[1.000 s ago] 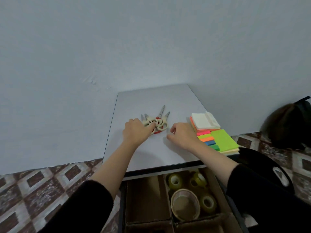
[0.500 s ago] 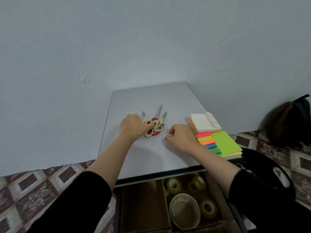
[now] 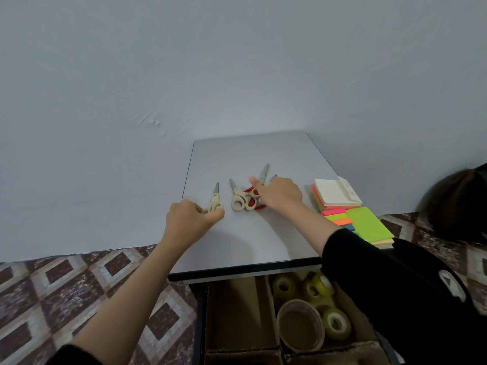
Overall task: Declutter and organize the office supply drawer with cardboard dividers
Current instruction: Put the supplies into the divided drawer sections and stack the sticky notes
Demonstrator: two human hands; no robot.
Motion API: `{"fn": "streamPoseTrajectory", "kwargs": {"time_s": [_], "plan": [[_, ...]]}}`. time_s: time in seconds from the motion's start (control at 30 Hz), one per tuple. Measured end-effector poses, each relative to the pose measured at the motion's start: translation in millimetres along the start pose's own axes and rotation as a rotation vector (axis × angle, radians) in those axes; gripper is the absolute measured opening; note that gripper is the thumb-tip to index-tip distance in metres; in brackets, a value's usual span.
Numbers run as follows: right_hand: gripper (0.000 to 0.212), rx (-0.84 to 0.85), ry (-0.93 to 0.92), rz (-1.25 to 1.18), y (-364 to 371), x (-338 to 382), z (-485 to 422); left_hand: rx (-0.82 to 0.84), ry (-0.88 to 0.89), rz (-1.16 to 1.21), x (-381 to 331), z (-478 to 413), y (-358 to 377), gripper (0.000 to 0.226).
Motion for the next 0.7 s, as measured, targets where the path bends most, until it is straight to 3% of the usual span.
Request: {"fn": "streamPoseTrajectory", "kwargs": {"time_s": [0.13, 0.33, 0.53, 0.7], "plan": [[0.075, -0.016, 0.021, 0.054, 4, 10, -6, -0.034, 0.005, 0.019, 18, 15, -12, 0.051], [0.044, -0.041, 0.036, 0.068, 8, 18, -6, -0.051, -0.017, 0.027, 38, 28, -22, 0.055], [0.037, -0.012, 0.015, 0.013, 1, 20, -1, -0.046, -0.034, 0.042, 41, 38, -25, 0.052], [0.044, -0.056, -0.054, -0.164, -11, 9, 13, -0.043, -0.048, 0.059, 37, 50, -30, 0.055]]}}
Point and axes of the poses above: each hand's wrist, its own z-axis away from the middle knuckle, its own y-axis out of the palm, x = y × z, the point moved 2 cm from there along -z, towards the middle knuckle
